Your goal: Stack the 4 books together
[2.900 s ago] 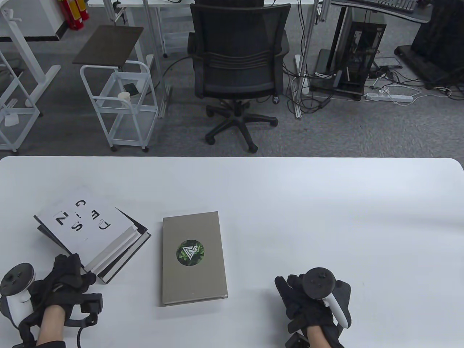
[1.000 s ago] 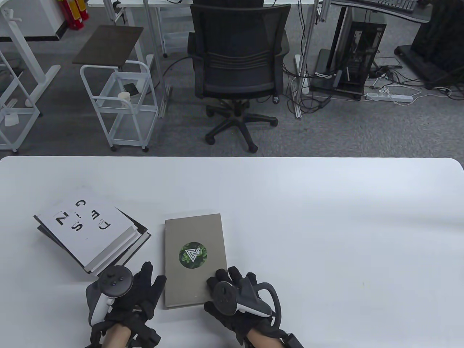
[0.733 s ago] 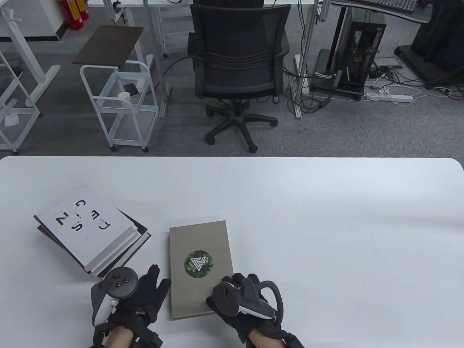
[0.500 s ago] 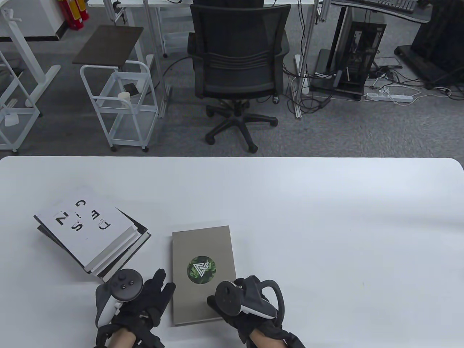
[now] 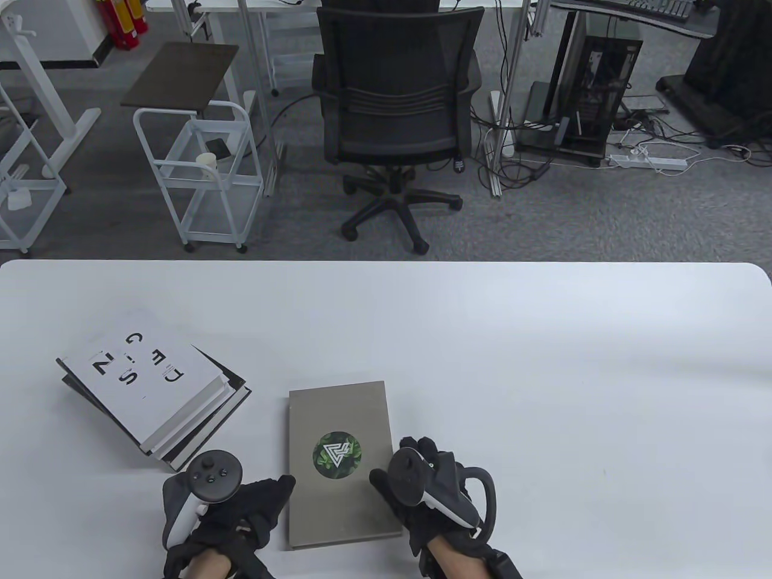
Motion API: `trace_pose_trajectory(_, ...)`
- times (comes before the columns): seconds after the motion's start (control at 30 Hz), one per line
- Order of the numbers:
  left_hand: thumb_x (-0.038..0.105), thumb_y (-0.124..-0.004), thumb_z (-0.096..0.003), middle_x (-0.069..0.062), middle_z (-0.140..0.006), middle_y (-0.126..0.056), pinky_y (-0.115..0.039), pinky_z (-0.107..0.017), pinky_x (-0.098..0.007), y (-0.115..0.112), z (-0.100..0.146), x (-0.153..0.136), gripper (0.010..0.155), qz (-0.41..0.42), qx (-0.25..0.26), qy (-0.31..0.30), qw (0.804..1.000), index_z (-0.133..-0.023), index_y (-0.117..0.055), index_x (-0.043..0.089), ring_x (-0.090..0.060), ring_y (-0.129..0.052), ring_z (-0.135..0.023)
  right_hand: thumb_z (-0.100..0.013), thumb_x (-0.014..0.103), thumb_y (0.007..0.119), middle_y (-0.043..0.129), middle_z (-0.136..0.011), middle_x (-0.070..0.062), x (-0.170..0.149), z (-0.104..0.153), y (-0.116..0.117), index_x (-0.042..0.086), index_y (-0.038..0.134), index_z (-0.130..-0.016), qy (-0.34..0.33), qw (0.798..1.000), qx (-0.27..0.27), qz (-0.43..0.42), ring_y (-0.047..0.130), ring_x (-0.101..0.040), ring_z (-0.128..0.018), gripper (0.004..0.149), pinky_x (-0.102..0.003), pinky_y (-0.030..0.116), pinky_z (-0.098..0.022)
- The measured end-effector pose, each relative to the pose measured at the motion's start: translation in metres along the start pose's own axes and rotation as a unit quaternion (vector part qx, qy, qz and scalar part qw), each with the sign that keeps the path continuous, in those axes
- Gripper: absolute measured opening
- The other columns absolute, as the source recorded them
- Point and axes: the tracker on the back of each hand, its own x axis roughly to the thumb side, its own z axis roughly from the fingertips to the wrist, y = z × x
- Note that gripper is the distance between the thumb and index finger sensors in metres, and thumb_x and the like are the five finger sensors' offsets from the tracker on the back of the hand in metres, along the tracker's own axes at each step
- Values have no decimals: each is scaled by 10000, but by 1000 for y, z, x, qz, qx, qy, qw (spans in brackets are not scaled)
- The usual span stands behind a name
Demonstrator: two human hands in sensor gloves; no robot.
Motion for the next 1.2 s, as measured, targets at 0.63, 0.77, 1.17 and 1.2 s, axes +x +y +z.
trace_pose_trajectory(0.63,591,-619,-504,-165,-649,-930,-847,-302,-517,-19,-4,6,762,-39,-42,3,998,-943,-664,-29,-243,-1025,-322,-611,602,570,654,-1083,-233,6,-3,14,149,855,-921,-18,998,60,0,627,-510,-958,619,-601,638,-675)
trace_pose_trajectory(0.77,587,-618,-504,-165,-660,-911,-840,-324,-521,-20,-4,7,762,-33,-51,0,998,-955,-638,-26,-247,-1017,-352,-613,598,570,658,-1079,-234,7,-3,14,123,854,-920,-24,998,61,-4,632,-512,-953,633,-600,641,-675)
trace_pose_trajectory(1.17,560,-625,-501,-187,-676,-919,-851,-328,-524,-18,-4,5,743,0,-44,-35,998,-955,-651,-27,-260,-1034,-368,-615,580,574,577,-1086,-285,2,-7,17,-29,815,-919,-27,992,82,-87,569,-551,-954,722,-613,617,-681)
trace_pose_trajectory(1.2,557,-628,-499,-193,-676,-927,-853,-327,-528,-17,-3,5,738,5,-39,-37,999,-947,-663,-28,-265,-1040,-366,-615,580,574,577,-1086,-285,2,-8,18,-30,814,-919,-26,992,83,-89,569,-551,-954,723,-613,617,-681)
